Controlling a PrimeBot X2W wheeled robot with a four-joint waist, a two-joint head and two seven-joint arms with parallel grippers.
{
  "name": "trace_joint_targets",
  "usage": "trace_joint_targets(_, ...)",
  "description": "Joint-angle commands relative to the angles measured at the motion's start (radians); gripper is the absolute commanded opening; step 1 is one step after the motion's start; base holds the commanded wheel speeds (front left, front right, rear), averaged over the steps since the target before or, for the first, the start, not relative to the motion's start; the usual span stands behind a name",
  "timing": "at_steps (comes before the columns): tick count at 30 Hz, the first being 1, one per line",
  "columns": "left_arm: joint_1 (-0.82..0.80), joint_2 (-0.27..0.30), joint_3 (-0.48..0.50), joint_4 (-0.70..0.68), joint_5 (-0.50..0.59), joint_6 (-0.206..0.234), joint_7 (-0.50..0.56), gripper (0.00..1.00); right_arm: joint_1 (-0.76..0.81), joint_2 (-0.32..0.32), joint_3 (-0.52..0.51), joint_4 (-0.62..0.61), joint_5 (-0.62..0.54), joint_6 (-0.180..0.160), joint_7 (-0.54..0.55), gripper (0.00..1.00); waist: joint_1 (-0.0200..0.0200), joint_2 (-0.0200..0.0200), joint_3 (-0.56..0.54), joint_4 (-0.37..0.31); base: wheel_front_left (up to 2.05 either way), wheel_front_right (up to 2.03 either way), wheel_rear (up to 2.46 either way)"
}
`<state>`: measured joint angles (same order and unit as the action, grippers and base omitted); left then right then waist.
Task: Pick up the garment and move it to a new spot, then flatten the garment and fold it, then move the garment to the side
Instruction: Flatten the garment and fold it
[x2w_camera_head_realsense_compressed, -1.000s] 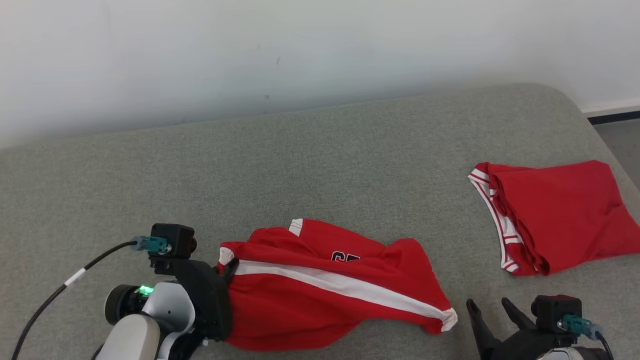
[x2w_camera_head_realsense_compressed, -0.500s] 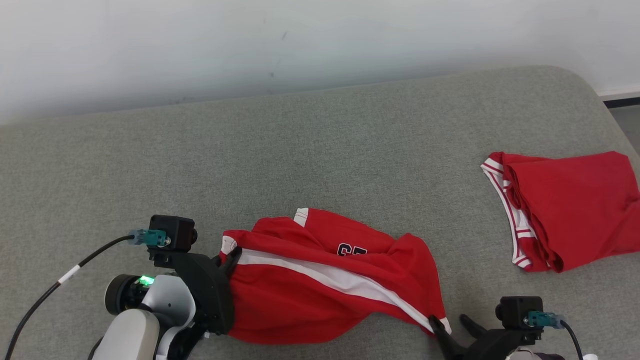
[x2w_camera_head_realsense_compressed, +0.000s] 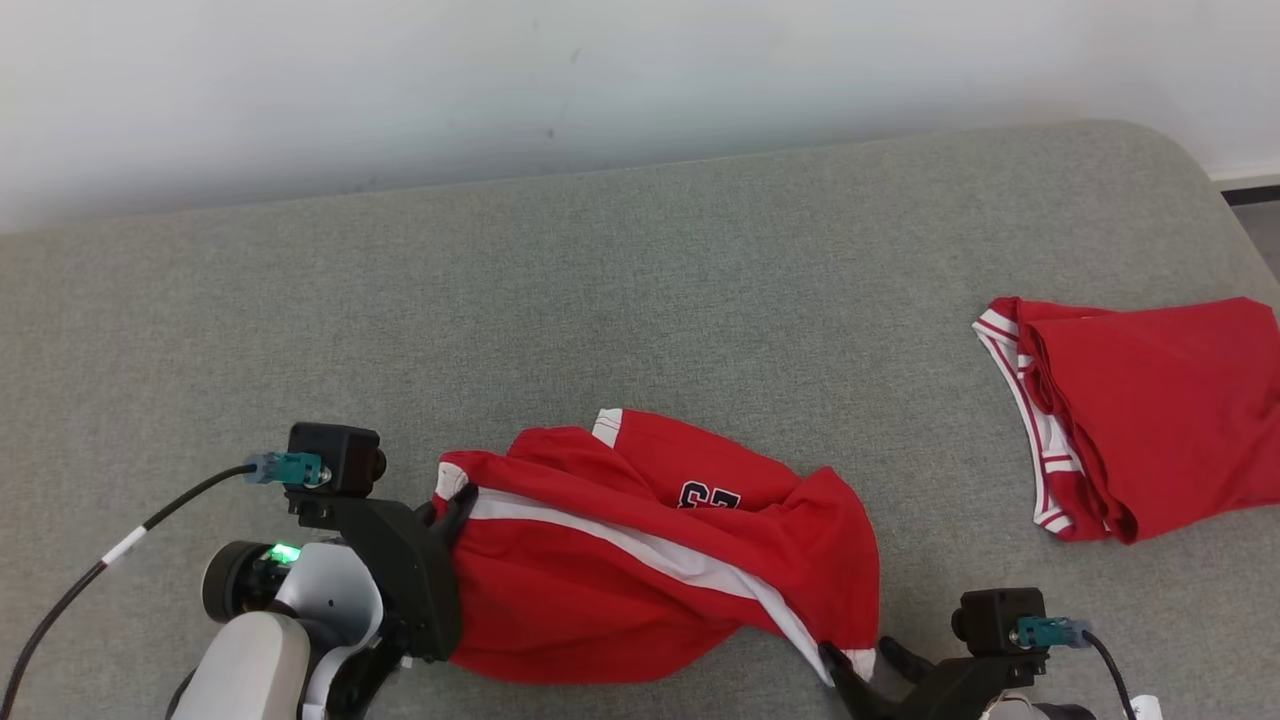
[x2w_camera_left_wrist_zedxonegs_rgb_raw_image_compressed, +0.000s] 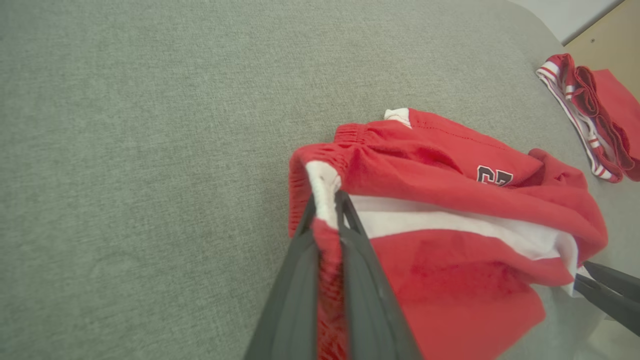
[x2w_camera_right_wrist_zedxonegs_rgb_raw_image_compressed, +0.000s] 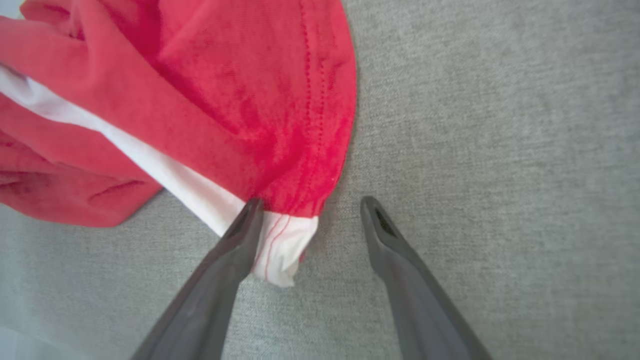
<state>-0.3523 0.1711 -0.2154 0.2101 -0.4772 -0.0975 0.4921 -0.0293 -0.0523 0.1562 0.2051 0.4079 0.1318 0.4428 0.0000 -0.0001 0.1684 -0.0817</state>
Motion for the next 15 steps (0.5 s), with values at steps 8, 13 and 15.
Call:
trace_joint_targets(8,-0.011,0.019,0.019,-0.011,-0.008,0.008,-0.039,0.00,-0.008,0.001,0.013,0.026,-0.056,-0.002,-0.024,0.00,0.0000,0.0001,0.005,-0.005,0.00,0.00,0.00)
trace_joint_targets(13,-0.013,0.011,0.044,-0.042,-0.033,0.006,-0.091,0.00,-0.005,0.001,-0.024,-0.063,-0.067,-0.002,-0.067,0.00,0.0000,0.0001,-0.007,-0.003,0.00,0.00,0.00)
trace_joint_targets(15,-0.019,0.001,0.060,-0.063,-0.059,0.003,-0.114,0.00,-0.008,0.001,-0.034,-0.114,-0.065,-0.002,-0.075,0.00,0.0000,0.0001,-0.013,-0.004,0.00,0.00,0.00)
